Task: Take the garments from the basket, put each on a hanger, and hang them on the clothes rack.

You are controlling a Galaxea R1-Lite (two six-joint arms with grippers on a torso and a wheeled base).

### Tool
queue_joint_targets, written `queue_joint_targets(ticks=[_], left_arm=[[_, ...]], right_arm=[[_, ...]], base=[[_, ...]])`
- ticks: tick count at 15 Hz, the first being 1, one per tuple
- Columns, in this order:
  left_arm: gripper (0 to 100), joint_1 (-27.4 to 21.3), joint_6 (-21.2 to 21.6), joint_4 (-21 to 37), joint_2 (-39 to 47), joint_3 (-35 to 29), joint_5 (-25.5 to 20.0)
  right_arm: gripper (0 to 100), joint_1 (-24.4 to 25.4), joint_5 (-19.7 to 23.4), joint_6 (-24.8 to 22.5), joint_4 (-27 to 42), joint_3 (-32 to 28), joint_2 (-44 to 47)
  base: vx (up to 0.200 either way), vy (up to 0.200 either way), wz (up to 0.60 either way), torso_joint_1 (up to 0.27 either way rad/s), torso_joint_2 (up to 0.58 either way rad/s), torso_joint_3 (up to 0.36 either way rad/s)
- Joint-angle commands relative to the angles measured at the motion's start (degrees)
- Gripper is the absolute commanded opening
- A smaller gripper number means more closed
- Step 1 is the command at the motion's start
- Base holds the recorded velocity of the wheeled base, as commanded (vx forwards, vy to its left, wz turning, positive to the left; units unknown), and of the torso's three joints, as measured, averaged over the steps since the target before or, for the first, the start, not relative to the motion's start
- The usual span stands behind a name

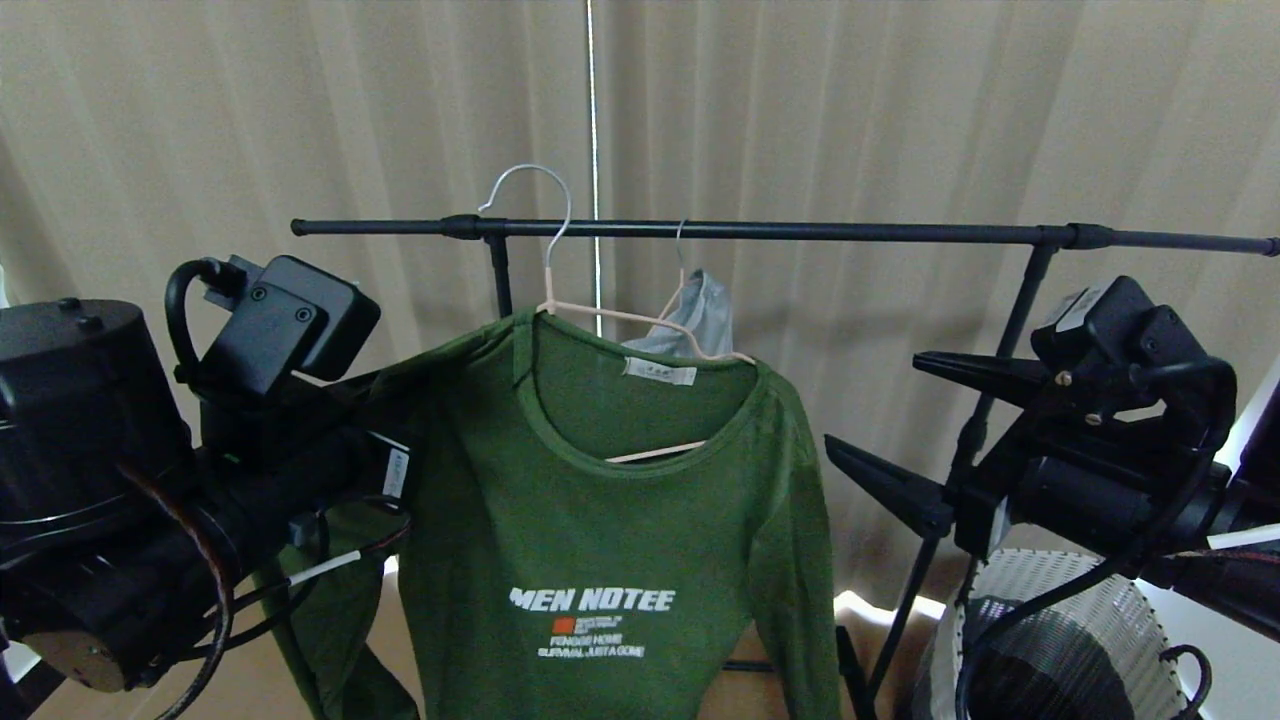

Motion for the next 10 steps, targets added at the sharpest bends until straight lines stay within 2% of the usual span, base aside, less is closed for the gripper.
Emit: queue_joint_targets(ticks=[1,3,7,10], left_arm=[[0,-0.66,-1.18,-0.16,0.38,-0.17,0.01],[0,-2.94,-3.11,-0.42,0.29,0.44,-0.34],[0,-7.34,-2.85,-1.13,1.26,0.71,-0.52],[0,-9.36,-2.06,-2.44,1.96,1.58,-0.6]], right_arm=[[100,0.32,-0.02,-0.39,0.41,-0.04,0.26],[100,0.41,-0.02,-1.88,0.76,-2.41,1.49],[100,1.38,-0.28,-6.54,1.03,-9.71,5.8],[100,1.64,-0.55,-9.62,0.85,-12.17,9.05]], base=[[0.0,0.0,0.0,0.0,0.0,0.0],[0.0,0.0,0.0,0.0,0.0,0.0],[0.0,0.0,0.0,0.0,0.0,0.0],[0.0,0.0,0.0,0.0,0.0,0.0]])
